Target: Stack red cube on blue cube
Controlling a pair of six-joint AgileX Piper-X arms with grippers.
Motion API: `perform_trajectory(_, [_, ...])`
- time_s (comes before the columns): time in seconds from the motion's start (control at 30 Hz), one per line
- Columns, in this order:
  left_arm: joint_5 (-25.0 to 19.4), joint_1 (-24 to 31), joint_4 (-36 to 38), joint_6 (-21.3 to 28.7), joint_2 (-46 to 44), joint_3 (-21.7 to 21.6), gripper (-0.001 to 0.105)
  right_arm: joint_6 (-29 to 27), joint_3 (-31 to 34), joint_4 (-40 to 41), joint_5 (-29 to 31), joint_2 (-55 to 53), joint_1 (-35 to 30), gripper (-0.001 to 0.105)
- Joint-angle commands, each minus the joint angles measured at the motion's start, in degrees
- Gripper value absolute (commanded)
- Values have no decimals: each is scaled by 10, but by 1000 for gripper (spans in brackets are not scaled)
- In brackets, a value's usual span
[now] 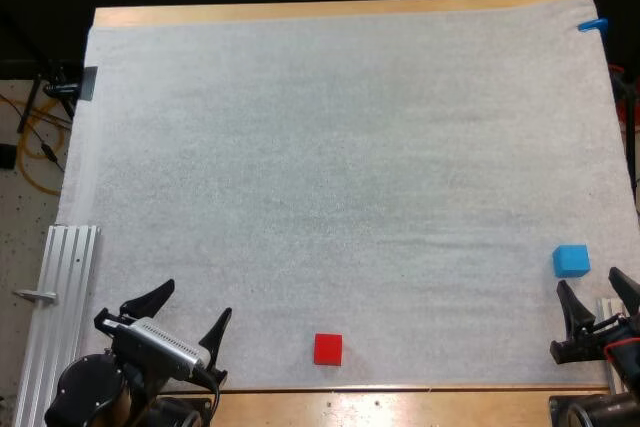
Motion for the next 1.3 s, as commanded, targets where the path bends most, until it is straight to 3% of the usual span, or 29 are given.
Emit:
perform_trajectory(0.0, [-16, 0, -7, -10, -79, -1, 74, -1, -2, -8, -6, -21, -1, 62])
perform_trajectory(0.27, [-13, 0, -7, -6, -76, -1, 74, -8, -2, -8, -14, -10, -1, 62])
perform_trajectory(0.47, [16, 0, 14, 22, -30, -33, 74, -43, -27, -8, -42, 43, -1, 62])
perform_trajectory(0.7, [65, 0, 75, 107, 80, -137, 74, -64, -111, -8, -83, 141, 1, 62])
perform_trajectory(0.93, [90, -51, 116, 130, 162, -238, 74, -107, -178, -8, -83, 231, 54, 62])
perform_trajectory(1.27, [94, -142, 227, 136, 206, -308, 74, -157, -248, -4, -77, 333, 177, 62])
